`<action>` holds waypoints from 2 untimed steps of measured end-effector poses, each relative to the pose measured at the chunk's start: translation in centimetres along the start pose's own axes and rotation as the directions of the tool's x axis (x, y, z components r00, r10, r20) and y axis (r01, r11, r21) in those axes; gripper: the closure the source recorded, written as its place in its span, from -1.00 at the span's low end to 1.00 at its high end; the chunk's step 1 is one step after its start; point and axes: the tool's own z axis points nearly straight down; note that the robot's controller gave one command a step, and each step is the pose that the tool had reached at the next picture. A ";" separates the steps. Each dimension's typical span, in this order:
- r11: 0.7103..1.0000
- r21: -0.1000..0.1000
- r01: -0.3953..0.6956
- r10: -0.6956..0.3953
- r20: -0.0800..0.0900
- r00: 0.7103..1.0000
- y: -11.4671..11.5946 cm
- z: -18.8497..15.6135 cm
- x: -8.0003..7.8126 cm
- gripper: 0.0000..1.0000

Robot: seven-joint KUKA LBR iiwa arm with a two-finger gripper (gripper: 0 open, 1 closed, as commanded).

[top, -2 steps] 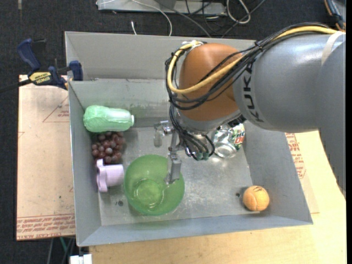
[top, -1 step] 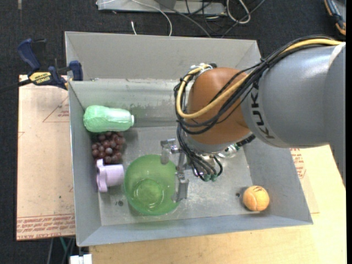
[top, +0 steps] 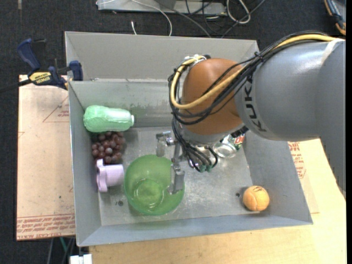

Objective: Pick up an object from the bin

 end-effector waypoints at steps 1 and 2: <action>1.000 -0.003 0.018 -0.018 0.012 1.000 0.0 1.3 -2.7 -1.00; 1.000 -0.003 0.030 -0.030 -0.003 1.000 -1.4 1.2 -2.5 -1.00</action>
Offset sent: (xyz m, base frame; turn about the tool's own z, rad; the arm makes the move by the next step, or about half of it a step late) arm 0.0495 -0.0377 0.0373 -0.0603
